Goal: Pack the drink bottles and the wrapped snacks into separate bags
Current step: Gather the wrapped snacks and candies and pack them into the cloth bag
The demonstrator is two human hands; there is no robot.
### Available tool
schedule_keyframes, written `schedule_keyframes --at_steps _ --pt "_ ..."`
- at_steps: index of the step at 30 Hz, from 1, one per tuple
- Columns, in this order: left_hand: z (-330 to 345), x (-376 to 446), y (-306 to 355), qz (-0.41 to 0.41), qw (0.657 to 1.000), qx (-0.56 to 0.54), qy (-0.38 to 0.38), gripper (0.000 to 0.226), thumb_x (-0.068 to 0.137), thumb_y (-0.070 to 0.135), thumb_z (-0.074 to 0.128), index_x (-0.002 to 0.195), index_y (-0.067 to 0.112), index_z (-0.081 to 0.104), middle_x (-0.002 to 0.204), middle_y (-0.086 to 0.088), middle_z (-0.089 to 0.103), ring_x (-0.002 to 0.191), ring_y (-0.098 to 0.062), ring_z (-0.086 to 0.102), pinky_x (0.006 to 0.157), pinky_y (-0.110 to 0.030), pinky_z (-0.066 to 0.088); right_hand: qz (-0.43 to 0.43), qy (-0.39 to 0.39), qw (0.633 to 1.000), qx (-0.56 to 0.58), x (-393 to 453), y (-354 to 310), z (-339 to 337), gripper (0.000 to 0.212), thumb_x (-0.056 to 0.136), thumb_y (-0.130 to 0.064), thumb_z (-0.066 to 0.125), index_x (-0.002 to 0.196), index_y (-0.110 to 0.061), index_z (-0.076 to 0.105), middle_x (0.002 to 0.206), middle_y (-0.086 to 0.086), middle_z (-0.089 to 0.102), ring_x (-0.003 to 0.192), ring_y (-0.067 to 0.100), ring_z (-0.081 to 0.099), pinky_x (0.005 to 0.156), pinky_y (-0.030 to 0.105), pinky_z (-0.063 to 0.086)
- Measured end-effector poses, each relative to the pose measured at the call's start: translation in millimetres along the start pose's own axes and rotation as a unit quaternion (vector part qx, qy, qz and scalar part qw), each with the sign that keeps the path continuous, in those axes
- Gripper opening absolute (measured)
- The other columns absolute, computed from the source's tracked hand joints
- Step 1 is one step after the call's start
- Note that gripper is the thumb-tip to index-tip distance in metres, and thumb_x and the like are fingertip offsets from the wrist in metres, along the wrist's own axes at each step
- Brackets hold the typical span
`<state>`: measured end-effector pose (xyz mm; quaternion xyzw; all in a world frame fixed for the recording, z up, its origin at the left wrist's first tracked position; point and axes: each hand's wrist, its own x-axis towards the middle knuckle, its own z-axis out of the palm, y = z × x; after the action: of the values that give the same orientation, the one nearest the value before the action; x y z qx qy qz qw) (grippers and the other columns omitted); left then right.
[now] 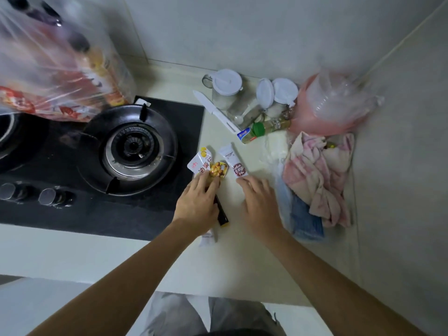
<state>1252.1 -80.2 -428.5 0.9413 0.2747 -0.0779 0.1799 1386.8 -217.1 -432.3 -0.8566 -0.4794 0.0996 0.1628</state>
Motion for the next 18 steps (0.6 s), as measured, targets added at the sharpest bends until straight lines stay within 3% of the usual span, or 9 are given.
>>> schedule_keyframes --at_steps 6,11,14,18 --pt "-12 5 -3 0.001 0.998 0.001 0.063 0.072 0.081 0.030 0.066 0.149 0.018 0.044 0.150 -0.012 0.041 0.139 -0.029 0.036 0.113 -0.041 0.041 0.018 0.016 1.000 0.003 66 1 -12 0.061 0.081 -0.004 0.059 0.141 -0.010 0.053 0.142 0.011 0.052 0.129 0.034 0.047 0.105 0.046 0.045" --pt "-20 21 -2 -0.003 1.000 0.004 0.025 0.075 0.084 0.048 0.066 0.150 0.030 0.036 0.159 -0.006 0.029 0.145 -0.027 0.028 0.109 -0.041 0.041 0.002 -0.032 0.999 -0.043 113 22 -10 0.056 0.094 -0.012 0.055 0.149 -0.005 0.044 0.156 0.014 0.040 0.147 0.032 0.032 0.120 0.043 0.034" --pt "-17 20 -3 -0.016 1.000 0.005 -0.012 0.089 0.080 0.058 0.069 0.155 0.035 0.028 0.158 -0.003 0.027 0.147 -0.026 0.025 0.112 -0.043 0.040 -0.009 -0.060 0.997 -0.057 108 32 -7 0.055 0.099 -0.019 0.050 0.151 -0.006 0.041 0.158 0.012 0.039 0.148 0.031 0.031 0.121 0.044 0.033" --pt "-16 11 -2 -0.020 1.000 0.002 -0.022 0.096 0.079 0.059 0.074 0.157 0.035 0.024 0.160 -0.002 0.023 0.149 -0.023 0.020 0.117 -0.043 0.036 -0.002 -0.039 0.998 -0.053 79 33 -4 0.053 0.098 -0.027 0.044 0.144 -0.001 0.048 0.149 0.015 0.047 0.143 0.033 0.039 0.116 0.048 0.039"
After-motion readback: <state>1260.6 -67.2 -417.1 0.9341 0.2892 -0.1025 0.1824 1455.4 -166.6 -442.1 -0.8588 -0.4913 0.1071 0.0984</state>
